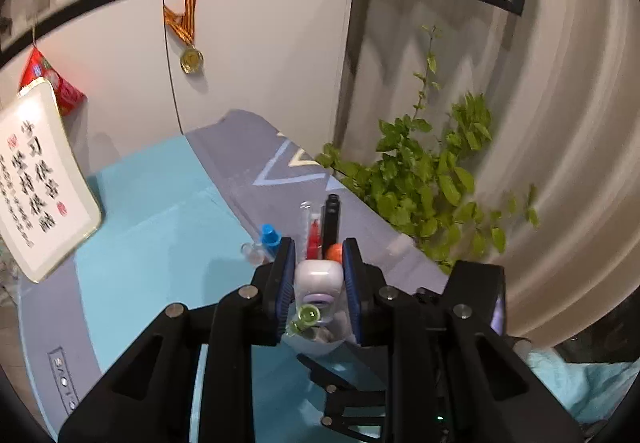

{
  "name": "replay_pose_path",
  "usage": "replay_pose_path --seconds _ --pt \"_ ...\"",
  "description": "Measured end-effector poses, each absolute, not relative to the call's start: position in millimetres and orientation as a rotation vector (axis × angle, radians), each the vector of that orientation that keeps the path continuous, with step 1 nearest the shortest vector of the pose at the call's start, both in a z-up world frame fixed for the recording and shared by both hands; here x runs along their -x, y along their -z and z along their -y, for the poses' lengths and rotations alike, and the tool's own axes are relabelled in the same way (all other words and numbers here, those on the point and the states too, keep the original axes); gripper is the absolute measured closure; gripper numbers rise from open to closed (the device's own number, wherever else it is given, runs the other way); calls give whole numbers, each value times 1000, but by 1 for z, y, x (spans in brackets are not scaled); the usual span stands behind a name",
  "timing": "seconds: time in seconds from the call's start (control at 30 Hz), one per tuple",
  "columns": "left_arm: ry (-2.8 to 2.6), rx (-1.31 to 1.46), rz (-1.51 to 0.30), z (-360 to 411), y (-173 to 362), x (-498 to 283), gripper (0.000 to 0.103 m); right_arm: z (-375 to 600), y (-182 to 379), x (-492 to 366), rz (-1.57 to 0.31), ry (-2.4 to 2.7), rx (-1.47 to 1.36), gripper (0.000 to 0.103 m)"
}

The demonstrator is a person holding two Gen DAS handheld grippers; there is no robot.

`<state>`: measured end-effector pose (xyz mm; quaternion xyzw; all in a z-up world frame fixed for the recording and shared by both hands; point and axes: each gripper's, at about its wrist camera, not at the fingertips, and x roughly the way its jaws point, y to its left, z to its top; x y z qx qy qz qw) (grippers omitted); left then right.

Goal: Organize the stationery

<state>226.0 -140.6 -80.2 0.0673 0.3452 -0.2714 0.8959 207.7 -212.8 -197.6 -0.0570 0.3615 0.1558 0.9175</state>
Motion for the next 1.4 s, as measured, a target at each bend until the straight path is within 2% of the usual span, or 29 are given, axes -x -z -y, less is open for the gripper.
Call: replay_pose_path --seconds 0.23,0.3,0.37,0.57,0.9,1.4 --pt "601 -73 -730 132 74 -228 81 212 197 -207 -743 -321 116 35" --pt "595 -59 -704 125 66 -224 76 212 197 -207 -743 -321 115 35" --pt "575 -48 -668 115 59 -219 68 212 197 -207 -744 -320 116 35" --pt "525 9 -662 85 59 -210 67 211 197 -206 -745 -318 120 35" --pt "442 46 -716 44 94 -188 67 206 194 -203 -738 -307 130 35" --pt "380 -71 -659 44 111 -170 61 199 180 -199 -716 -253 161 35"
